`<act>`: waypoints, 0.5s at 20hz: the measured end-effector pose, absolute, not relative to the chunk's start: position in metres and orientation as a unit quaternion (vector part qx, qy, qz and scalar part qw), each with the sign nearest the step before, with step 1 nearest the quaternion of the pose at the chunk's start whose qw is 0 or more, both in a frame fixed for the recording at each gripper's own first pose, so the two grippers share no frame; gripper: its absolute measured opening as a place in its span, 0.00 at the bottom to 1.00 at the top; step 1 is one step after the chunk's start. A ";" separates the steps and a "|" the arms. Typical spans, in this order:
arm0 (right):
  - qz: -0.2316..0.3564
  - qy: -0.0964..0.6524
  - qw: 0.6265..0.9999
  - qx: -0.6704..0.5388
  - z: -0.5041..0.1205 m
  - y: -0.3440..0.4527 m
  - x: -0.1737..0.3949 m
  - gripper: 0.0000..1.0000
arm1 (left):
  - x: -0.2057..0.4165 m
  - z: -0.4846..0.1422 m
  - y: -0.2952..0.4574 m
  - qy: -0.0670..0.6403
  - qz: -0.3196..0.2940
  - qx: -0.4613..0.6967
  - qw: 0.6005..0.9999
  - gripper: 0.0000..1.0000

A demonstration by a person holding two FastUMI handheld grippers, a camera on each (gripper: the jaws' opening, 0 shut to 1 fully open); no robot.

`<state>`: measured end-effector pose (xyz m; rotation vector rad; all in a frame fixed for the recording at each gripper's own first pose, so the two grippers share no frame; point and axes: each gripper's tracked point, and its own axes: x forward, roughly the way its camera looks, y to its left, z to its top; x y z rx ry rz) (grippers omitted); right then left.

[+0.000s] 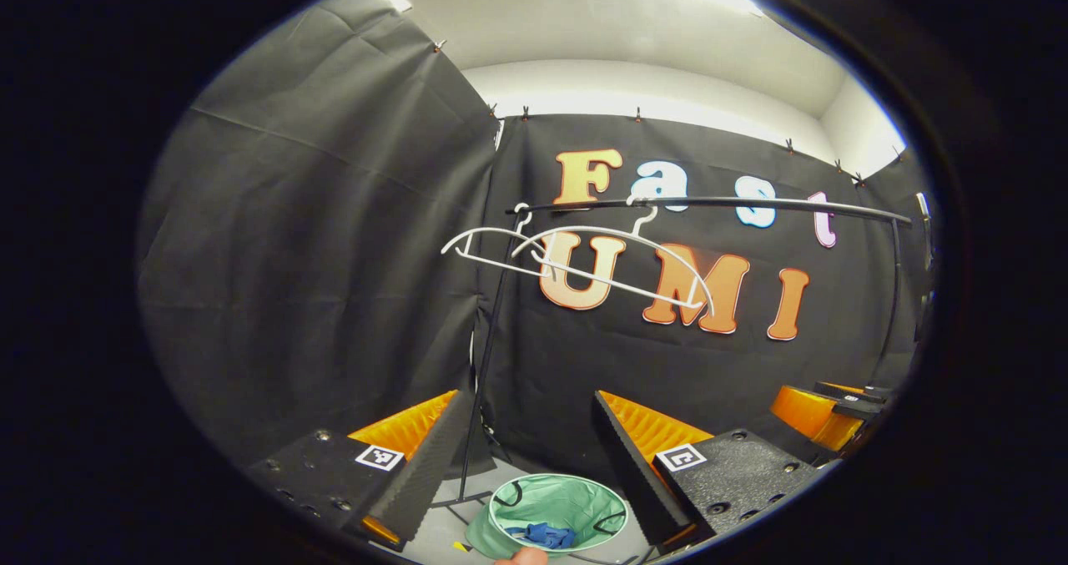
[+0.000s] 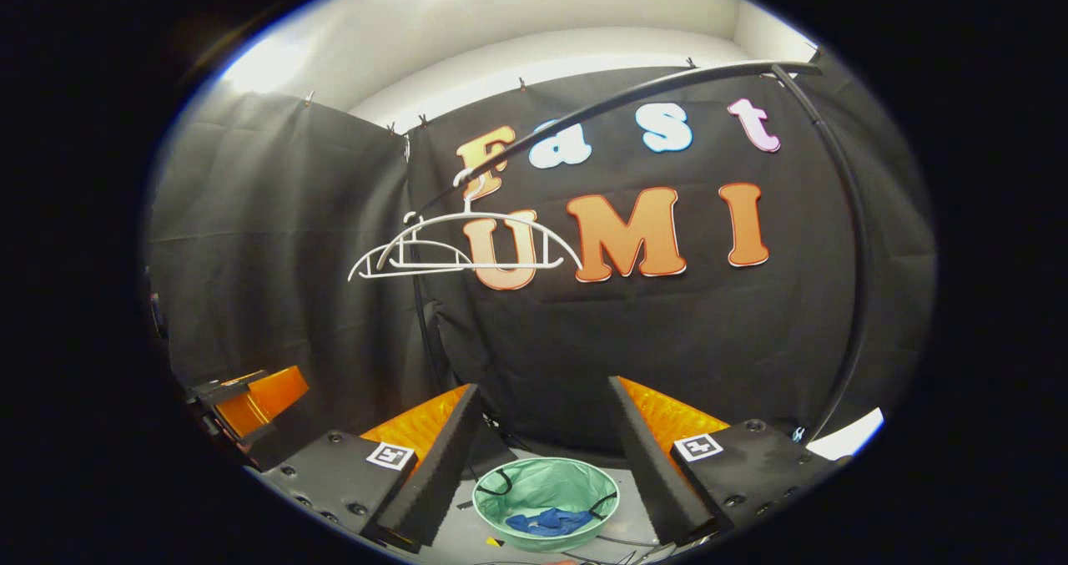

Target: Grasp the clothes on the hanger with both hands and then place them into the laundry hamper below.

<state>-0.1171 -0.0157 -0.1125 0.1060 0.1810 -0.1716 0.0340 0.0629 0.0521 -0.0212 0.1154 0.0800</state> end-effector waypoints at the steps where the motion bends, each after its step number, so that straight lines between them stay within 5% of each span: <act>1: -0.088 0.086 0.991 0.051 -0.094 -0.015 -0.122 0.89 | 0.030 0.056 0.066 0.056 0.041 -0.009 0.998 0.93; 5: -0.103 0.068 0.991 0.049 -0.095 -0.016 -0.125 0.89 | 0.017 0.063 0.073 0.047 0.049 0.001 0.998 0.92; 6: -0.105 0.066 0.991 0.048 -0.092 -0.016 -0.130 0.98 | 0.015 0.062 0.073 0.049 0.050 -0.002 0.998 0.92; 8: -0.114 0.057 0.991 0.038 -0.089 -0.017 -0.131 0.89 | 0.021 0.058 0.071 0.055 0.040 -0.008 0.998 0.92; 10: -0.114 0.051 0.992 0.030 -0.086 -0.015 -0.129 0.98 | 0.023 0.059 0.070 0.054 0.033 -0.004 0.998 0.92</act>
